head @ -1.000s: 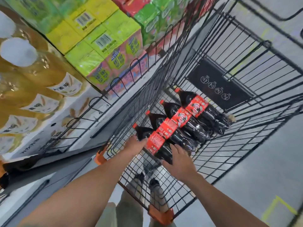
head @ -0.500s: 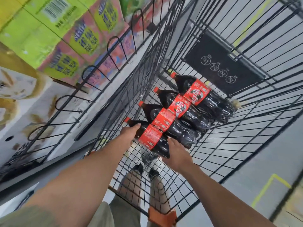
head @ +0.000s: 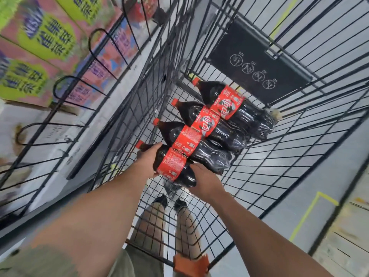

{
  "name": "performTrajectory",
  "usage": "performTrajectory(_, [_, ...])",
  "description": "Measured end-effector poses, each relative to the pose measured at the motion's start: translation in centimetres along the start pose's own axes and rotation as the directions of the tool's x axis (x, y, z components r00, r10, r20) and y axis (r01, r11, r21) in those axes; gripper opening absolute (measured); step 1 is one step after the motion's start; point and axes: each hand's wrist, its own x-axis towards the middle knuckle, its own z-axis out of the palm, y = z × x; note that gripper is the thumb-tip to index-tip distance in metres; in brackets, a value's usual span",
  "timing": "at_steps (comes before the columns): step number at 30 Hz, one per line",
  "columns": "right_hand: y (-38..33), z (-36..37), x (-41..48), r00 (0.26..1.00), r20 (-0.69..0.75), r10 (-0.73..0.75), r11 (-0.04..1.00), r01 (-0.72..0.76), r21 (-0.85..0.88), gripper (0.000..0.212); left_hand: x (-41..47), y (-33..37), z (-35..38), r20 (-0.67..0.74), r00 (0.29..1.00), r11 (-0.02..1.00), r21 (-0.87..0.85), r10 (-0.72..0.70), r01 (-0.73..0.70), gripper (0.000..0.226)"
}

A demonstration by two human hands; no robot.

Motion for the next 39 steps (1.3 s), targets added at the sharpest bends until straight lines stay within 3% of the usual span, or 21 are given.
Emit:
performTrajectory(8, [1.1, -0.8, -0.9, 0.999, 0.038, 0.035, 0.992, -0.040, 0.123, 0.084, -1.8, -0.8, 0.0, -0.042, 0.998, 0.997, -0.070, 0.037, -0.040, 0.083])
performTrajectory(12, [1.3, -0.1, -1.2, 0.999, -0.015, 0.042, 0.993, -0.040, 0.109, 0.083, -2.5, -0.4, 0.7, -0.074, 0.986, 0.980, -0.121, 0.148, -0.157, 0.046])
performTrajectory(15, [1.2, -0.1, -1.4, 0.997, 0.017, 0.074, 0.996, -0.075, 0.054, 0.107, -3.9, -1.0, 1.6, -0.118, 0.957, 0.955, -0.111, 0.264, -0.276, 0.026])
performTrajectory(19, [0.8, -0.6, -1.5, 0.990, 0.089, 0.109, 0.993, -0.113, 0.036, 0.125, -5.7, -2.1, 1.6, -0.161, 0.931, 0.927, -0.135, 0.328, -0.350, 0.016])
performTrajectory(26, [-0.3, -3.0, -3.2, 0.997, 0.017, 0.075, 0.997, -0.076, 0.029, 0.134, -11.1, -1.8, -0.6, -0.143, 0.897, 0.864, -0.242, 0.419, -0.442, 0.011])
performTrajectory(32, [-1.9, -7.3, -8.4, 0.994, -0.092, -0.057, 0.992, 0.067, 0.111, 0.153, -18.5, -0.3, -2.4, -0.035, 0.845, 0.821, -0.219, 0.533, -0.527, 0.025])
performTrajectory(35, [-2.7, -10.5, -12.3, 0.975, -0.163, -0.153, 0.982, 0.168, 0.084, 0.141, -23.1, -0.1, -3.3, -0.005, 0.804, 0.776, -0.262, 0.594, -0.574, 0.046])
performTrajectory(39, [-3.8, -14.7, -16.6, 0.921, -0.276, -0.275, 0.943, 0.315, 0.110, 0.122, -29.6, 0.2, -4.1, 0.054, 0.707, 0.688, -0.293, 0.705, -0.664, 0.053])
